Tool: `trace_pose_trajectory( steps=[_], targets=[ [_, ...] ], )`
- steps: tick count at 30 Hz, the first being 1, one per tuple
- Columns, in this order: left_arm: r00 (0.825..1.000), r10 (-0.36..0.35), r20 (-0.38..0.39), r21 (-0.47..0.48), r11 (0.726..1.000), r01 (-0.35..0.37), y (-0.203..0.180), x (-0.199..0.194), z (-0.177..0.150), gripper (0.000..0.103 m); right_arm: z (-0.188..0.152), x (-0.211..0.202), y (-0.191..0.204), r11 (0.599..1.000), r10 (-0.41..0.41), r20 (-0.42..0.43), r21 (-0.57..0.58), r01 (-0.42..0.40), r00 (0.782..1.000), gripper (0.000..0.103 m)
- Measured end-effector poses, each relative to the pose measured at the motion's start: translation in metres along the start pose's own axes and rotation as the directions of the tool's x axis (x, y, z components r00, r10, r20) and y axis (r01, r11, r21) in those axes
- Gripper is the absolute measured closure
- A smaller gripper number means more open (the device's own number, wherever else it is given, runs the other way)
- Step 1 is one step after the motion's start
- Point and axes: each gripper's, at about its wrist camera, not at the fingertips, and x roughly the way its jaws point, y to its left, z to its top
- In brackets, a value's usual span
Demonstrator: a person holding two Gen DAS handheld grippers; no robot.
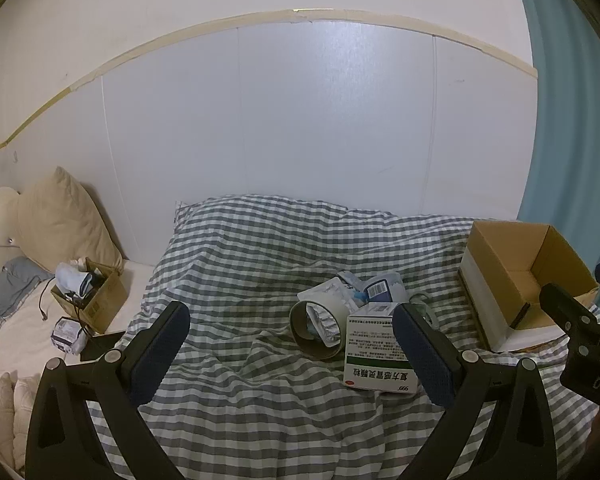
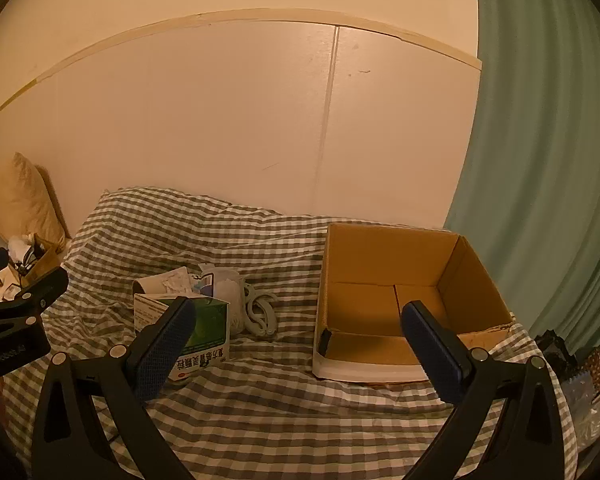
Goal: Organize objects
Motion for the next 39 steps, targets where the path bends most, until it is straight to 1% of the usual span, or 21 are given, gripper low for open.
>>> trace_pose_trajectory(
  steps=[4, 26, 39],
  targets=[
    [1.000, 0.003, -0.002, 0.001, 1.000, -0.003, 0.0005, 0.0010, -0.0010, 0.000, -0.0005, 0.0010, 0.0007, 1.000, 0.008, -0.005, 0.001, -0.008, 1.000, 0.000],
    [1.000, 0.009, -0.006, -0.002, 1.000, -0.009, 0.0026, 0.0002, -0.0006, 0.000, -0.0006, -0.0005, 0.0002, 1.000, -0.010, -0.005, 0.003, 0.010, 1.000, 0.000],
    [1.000, -0.009, -0.012, -0.001, 1.000, 0.009, 0.0027, -0.0013, 0.0025, 0.000, 0.0009, -0.0050, 0.0039, 1.000, -0.020, -0.002, 0.002, 0.020, 1.000, 0.000]
  ],
)
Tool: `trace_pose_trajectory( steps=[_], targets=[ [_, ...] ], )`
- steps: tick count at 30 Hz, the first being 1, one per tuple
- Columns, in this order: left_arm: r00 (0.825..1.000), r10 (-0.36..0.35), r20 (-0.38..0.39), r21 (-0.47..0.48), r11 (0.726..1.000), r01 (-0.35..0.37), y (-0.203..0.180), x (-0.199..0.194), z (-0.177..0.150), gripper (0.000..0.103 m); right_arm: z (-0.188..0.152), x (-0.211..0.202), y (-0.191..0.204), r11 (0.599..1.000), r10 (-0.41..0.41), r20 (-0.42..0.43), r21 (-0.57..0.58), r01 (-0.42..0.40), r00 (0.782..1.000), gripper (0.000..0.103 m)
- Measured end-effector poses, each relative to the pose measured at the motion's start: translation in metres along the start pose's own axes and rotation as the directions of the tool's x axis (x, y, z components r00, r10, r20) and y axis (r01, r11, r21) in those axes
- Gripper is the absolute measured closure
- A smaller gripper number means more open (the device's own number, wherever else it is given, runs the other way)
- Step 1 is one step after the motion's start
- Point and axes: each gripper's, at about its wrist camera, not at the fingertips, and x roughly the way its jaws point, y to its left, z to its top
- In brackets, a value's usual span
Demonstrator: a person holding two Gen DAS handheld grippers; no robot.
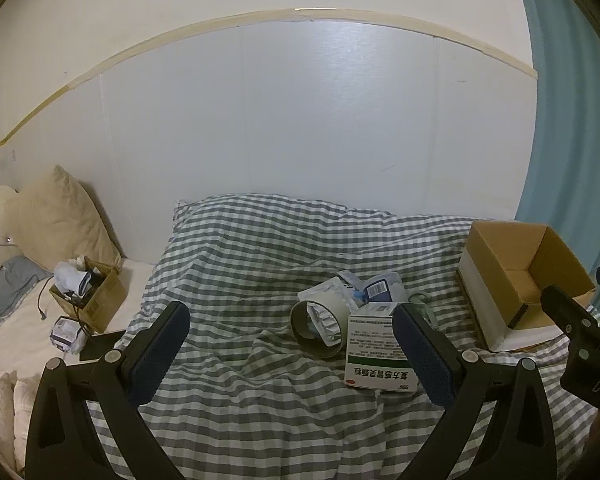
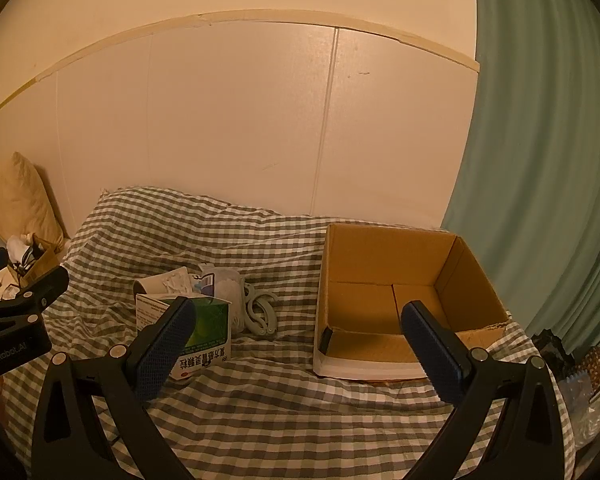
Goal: Organize objects
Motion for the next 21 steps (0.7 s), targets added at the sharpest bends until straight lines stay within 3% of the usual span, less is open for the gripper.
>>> trace_pose_trajectory(
  steps=[12, 17, 21],
  targets=[
    [0.999, -0.046, -0.001, -0.004, 0.999, 0.046, 0.012, -0.009, 0.012, 0.000, 0.011, -0.018, 0.002, 1.000, -0.018, 0.009, 0.014, 0.018, 1.000, 0.000],
    [0.997, -0.070, -0.018, -0.007, 0.998, 0.070, 0.036, -0.009, 0.017, 0.000, 0.014, -0.027, 0.024, 1.000, -0.006, 0.003, -0.016, 0.006, 1.000, 0.000],
    [0.998, -0.049, -0.048, -0.029, 0.998, 0.047, 0.065, 0.004, 0.012, 0.000, 0.007, -0.021, 0.050, 0.999, 0.019, -0.042, -0.039, -0.021, 0.999, 0.000]
  ],
)
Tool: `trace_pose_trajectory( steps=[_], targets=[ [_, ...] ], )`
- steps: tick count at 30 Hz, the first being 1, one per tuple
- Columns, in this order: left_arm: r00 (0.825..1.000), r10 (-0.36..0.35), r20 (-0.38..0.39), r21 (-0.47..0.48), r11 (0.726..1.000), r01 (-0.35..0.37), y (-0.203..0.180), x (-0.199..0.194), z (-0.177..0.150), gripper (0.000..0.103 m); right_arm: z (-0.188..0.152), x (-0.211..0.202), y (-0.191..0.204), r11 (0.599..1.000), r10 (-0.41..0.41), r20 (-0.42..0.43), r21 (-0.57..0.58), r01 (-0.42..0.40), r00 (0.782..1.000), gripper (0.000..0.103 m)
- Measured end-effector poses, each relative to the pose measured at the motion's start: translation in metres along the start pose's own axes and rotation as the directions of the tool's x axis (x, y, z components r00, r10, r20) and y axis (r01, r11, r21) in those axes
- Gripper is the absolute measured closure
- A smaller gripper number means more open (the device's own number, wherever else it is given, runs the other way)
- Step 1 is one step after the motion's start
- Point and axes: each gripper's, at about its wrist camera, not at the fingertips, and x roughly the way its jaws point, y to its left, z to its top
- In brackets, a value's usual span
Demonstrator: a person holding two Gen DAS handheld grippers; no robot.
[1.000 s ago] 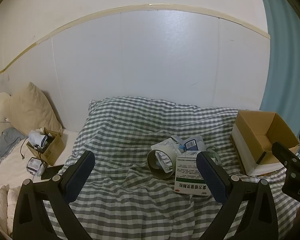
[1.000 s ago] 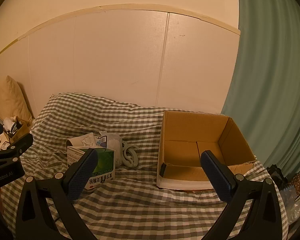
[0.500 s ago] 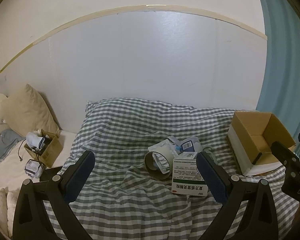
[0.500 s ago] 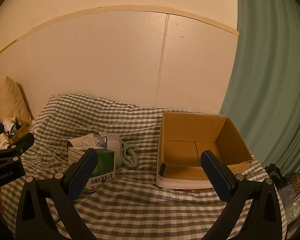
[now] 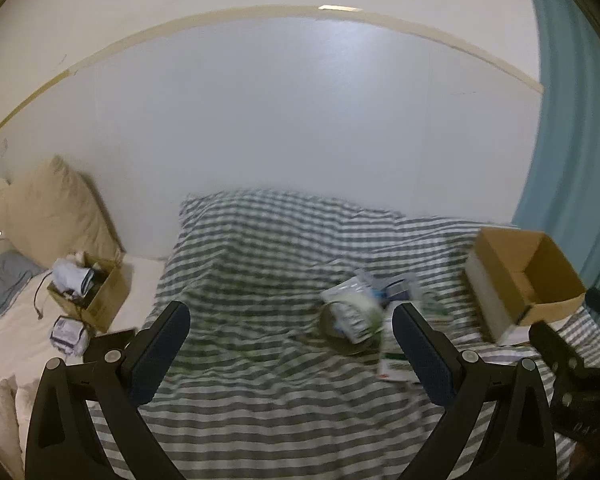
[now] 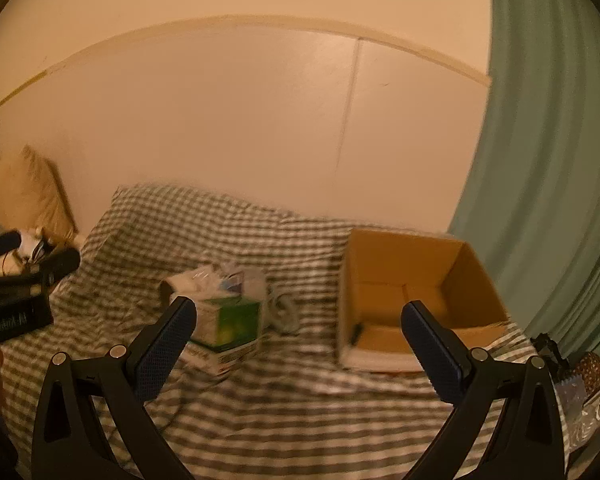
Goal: Organize objects
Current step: 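Grasp the white-green medicine box with the right tool while the left tool grasps the beige tape roll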
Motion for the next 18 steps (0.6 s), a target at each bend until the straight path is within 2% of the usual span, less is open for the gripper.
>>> trace_pose_trajectory(
  steps=[6, 10, 14, 18],
  targets=[
    [0.997, 0.040, -0.070, -0.044, 0.998, -0.044, 0.039, 0.026, -0.015, 0.000, -0.011, 0.038, 0.050, 0.999, 0.046, -0.097, -0.022, -0.048, 0.994, 0.000],
    [0.993, 0.050, -0.109, -0.057, 0.997, -0.056, 0.049, 0.045, -0.023, 0.000, -0.018, 0.079, 0.071, 0.998, 0.067, -0.187, -0.006, -0.069, 0.980, 0.000],
    [0.988, 0.048, -0.147, -0.058, 0.997, -0.057, 0.053, 0.064, -0.030, 0.000, -0.023, 0.119, 0.090, 1.000, 0.023, -0.244, -0.001, -0.024, 0.969, 0.000],
    [0.981, 0.057, -0.186, -0.045, 0.997, -0.066, 0.053, 0.080, -0.039, 0.000, -0.026, 0.150, 0.094, 0.999, -0.035, -0.301, 0.005, 0.038, 0.953, 0.000]
  ],
)
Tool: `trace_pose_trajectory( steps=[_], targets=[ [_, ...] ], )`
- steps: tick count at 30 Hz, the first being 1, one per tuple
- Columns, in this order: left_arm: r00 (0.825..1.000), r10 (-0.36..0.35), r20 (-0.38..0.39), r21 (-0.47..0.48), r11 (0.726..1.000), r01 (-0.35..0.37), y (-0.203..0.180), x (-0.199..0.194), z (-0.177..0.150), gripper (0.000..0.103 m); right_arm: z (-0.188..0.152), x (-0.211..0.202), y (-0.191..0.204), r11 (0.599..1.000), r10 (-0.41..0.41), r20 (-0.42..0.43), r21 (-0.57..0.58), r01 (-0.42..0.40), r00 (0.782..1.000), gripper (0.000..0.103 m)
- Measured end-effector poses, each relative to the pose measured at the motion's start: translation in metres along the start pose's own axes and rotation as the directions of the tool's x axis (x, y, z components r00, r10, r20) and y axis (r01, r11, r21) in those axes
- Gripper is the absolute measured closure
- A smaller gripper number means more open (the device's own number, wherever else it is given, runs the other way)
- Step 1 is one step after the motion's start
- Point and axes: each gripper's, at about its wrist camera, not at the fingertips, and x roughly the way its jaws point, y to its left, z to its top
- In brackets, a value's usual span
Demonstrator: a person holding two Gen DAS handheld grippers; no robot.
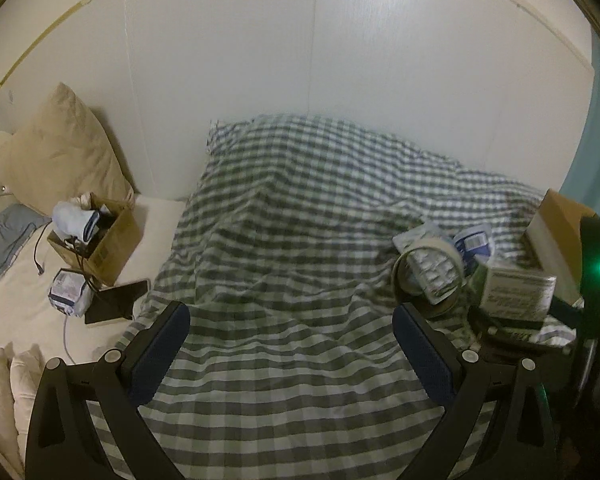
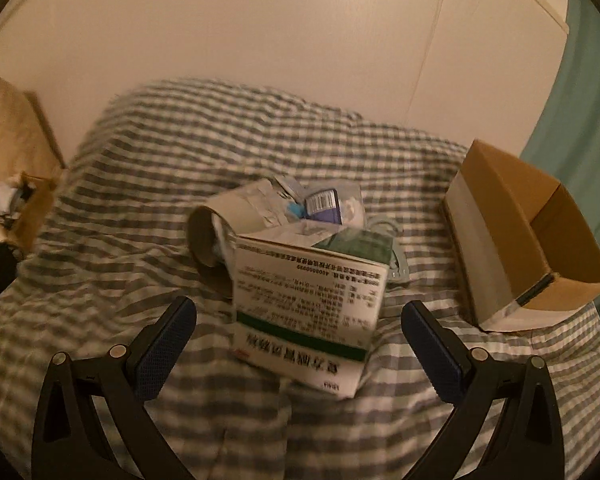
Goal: Organize objects
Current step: 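Grasp the white-green medicine box with the right tool while the left tool grasps the beige tape roll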
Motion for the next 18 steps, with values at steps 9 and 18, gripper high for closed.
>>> trace_pose_trajectory(
  steps=[9, 18],
  targets=[
    [0.997, -0.063, -0.050, 0.031, 0.997, 0.064, -0.030, 0.020, -0.005, 0.000, 0.008, -0.015, -0.035, 1.000, 0.010, 0.069, -0.004, -0.010, 0.998, 0.017],
    [0.983, -0.147, -0.109, 0.088, 0.984, 0.157, -0.103, 0.058, 0.001, 0.008, 0.020, -0.064, -0.092, 1.000, 0.027, 0.239, -0.010, -0.026, 0.971, 0.018]
  ],
)
